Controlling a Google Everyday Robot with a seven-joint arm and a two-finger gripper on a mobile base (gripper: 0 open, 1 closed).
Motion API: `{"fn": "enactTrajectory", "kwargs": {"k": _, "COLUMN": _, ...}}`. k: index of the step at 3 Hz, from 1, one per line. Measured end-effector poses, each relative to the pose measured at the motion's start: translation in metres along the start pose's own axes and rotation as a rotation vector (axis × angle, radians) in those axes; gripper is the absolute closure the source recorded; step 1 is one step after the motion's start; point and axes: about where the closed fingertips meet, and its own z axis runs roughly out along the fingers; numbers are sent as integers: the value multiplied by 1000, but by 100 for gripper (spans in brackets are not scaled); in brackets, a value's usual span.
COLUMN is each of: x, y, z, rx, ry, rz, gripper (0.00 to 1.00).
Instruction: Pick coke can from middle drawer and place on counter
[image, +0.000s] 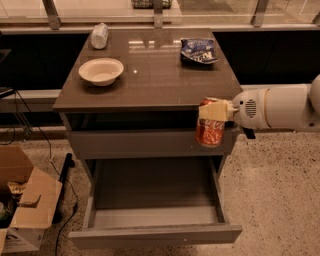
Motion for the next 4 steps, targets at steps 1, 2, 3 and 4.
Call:
{"fn": "enactTrajectory", "kwargs": {"k": 1, "x": -48, "y": 15, "z": 0, "rx": -4, "ry": -93, "rz": -114, "gripper": 100}}
{"fn": "enactTrajectory", "kwargs": {"k": 2, "x": -102, "y": 24, "z": -4, "rx": 4, "ry": -184, "rz": -218, "gripper": 100}}
{"fn": "enactTrajectory", "kwargs": {"k": 3, "x": -153, "y": 21, "z": 4, "rx": 13, "ry": -262, "rz": -284, "gripper": 100}}
{"fn": "enactTrajectory", "kwargs": {"k": 4, "x": -184, "y": 16, "z": 28, "rx": 7, "ry": -328, "rz": -311, "gripper": 100}}
